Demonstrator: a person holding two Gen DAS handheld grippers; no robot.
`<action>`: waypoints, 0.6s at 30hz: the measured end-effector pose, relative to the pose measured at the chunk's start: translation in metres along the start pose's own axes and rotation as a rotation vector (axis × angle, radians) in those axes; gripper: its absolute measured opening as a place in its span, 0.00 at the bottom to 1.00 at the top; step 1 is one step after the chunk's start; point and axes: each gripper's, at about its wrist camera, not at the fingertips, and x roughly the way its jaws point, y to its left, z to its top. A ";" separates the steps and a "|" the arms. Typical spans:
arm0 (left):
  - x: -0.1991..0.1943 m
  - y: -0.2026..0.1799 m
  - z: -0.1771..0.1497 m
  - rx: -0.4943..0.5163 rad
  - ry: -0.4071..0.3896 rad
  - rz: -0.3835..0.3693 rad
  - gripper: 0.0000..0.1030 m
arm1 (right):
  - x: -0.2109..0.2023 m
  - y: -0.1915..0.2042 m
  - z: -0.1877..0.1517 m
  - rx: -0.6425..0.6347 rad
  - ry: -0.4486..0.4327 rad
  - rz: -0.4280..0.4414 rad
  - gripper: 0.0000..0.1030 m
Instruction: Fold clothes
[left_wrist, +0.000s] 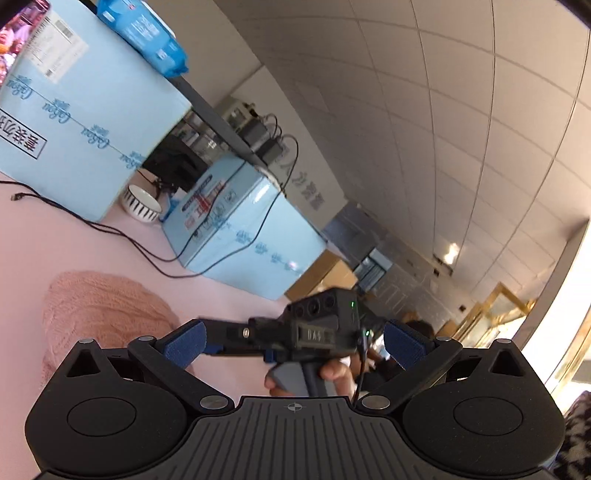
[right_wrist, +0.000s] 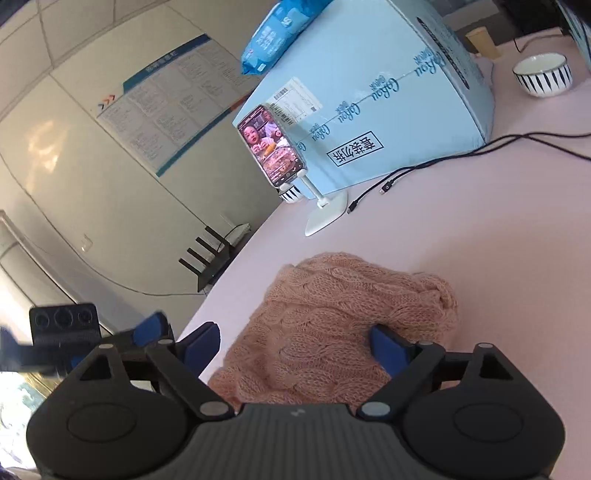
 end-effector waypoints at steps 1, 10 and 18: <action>0.009 0.005 -0.003 -0.002 0.030 0.030 1.00 | -0.001 -0.003 0.001 0.022 -0.001 0.011 0.88; 0.016 0.087 -0.027 -0.269 0.149 0.102 1.00 | 0.002 -0.016 0.004 0.110 0.013 0.076 0.87; 0.004 0.043 0.020 -0.120 -0.047 0.250 1.00 | 0.001 -0.003 -0.001 0.064 -0.012 0.044 0.89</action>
